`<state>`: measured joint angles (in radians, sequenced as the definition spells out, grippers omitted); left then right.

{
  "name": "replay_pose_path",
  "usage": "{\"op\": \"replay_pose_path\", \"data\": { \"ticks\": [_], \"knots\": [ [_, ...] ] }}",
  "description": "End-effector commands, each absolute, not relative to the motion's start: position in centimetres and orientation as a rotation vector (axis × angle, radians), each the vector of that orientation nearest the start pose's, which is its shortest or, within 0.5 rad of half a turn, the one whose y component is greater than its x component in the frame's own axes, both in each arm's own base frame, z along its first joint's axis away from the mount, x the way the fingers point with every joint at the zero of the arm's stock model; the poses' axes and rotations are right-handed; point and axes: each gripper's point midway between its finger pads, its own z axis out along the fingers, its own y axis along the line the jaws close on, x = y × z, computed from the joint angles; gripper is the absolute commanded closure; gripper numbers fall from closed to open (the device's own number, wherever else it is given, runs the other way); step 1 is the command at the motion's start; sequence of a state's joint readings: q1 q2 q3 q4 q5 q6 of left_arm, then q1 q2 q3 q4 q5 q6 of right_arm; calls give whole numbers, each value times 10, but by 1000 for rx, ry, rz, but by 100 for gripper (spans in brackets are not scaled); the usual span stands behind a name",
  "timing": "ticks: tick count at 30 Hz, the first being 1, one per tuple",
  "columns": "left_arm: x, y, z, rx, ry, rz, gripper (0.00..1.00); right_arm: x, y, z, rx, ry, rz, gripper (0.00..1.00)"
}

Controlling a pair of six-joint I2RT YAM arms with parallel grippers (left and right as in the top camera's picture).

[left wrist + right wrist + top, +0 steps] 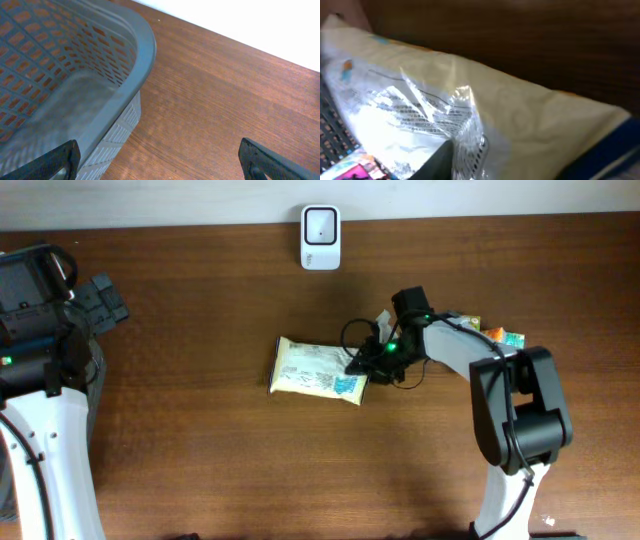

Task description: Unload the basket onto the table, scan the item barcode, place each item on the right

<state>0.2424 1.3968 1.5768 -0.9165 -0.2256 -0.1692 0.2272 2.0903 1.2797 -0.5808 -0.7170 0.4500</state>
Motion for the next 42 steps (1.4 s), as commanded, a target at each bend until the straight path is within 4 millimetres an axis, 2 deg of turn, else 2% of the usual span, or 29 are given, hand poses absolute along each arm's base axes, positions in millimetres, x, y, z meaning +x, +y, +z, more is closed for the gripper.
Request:
{"op": "replay_pose_path", "data": {
  "ticks": [1, 2, 3, 4, 6, 7, 8, 9, 10, 11, 12, 14, 16, 20, 21, 23, 25, 26, 27, 28, 30, 31, 32, 33, 35, 36, 39, 42],
  "knots": [
    [362, 129, 322, -574, 2208, 305, 1, 352, 191, -29, 280, 3077, 1009, 82],
    [362, 129, 322, -574, 2208, 305, 1, 362, 199, -23, 244, 3019, 1080, 87],
    [362, 129, 322, -574, 2208, 305, 1, 371, 202, -12, 208, 2969, 1150, 88],
    [362, 129, 322, -574, 2208, 305, 1, 384, 205, 13, 86, 2885, 1242, 96],
    [362, 129, 322, -574, 2208, 305, 1, 402, 213, 93, -248, 2641, 1406, 96],
    [362, 129, 322, -574, 2208, 305, 1, 402, 215, 140, -414, 2497, 1482, 96],
    [362, 129, 322, -574, 2208, 305, 1, 401, 213, 172, -495, 2418, 1500, 96],
    [362, 129, 322, -574, 2208, 305, 1, 399, 211, 201, -561, 2338, 1529, 96],
    [362, 129, 322, -574, 2208, 305, 1, 399, 208, 213, -564, 2301, 1554, 96],
    [362, 129, 322, -574, 2208, 305, 1, 399, 201, 246, -584, 2166, 1648, 96],
    [362, 129, 322, -574, 2208, 305, 1, 399, 186, 267, -569, 2055, 1737, 96],
    [362, 129, 322, -574, 2208, 305, 1, 401, 160, 292, -570, 1878, 1825, 96],
    [362, 129, 322, -574, 2208, 305, 1, 407, 146, 294, -539, 1874, 1801, 96],
    [362, 129, 322, -574, 2208, 305, 1, 410, 145, 289, -535, 1896, 1764, 96],
    [362, 129, 322, -574, 2208, 305, 1, 416, 143, 277, -483, 1994, 1700, 96],
    [362, 129, 322, -574, 2208, 305, 1, 429, 143, 240, -354, 2256, 1467, 96],
    [362, 129, 322, -574, 2208, 305, 1, 433, 149, 212, -294, 2430, 1264, 96],
    [362, 129, 322, -574, 2208, 305, 1, 437, 149, 197, -258, 2528, 1081, 96],
    [362, 129, 322, -574, 2208, 305, 1, 445, 148, 192, -259, 2587, 846, 96],
    [362, 129, 322, -574, 2208, 305, 1, 456, 145, 200, -288, 2589, 561, 96],
    [362, 129, 322, -574, 2208, 305, 1, 492, 146, 233, -408, 2378, -88, 96],
    [362, 129, 322, -574, 2208, 305, 1, 504, 153, 248, -466, 2262, -270, 96],
    [362, 129, 322, -574, 2208, 305, 1, 515, 171, 265, -652, 2118, -411, 96],
    [362, 129, 322, -574, 2208, 305, 1, 522, 177, 277, -724, 2037, -479, 96],
    [362, 129, 322, -574, 2208, 305, 1, 531, 180, 289, -793, 1949, -553, 96],
    [362, 129, 322, -574, 2208, 305, 1, 541, 184, 287, -941, 1868, -655, 96],
    [362, 129, 322, -574, 2208, 305, 1, 573, 183, 274, -1038, 1751, -896, 96],
    [362, 129, 322, -574, 2208, 305, 1, 587, 186, 252, -1155, 1697, -1021, 96]
  ]
}}
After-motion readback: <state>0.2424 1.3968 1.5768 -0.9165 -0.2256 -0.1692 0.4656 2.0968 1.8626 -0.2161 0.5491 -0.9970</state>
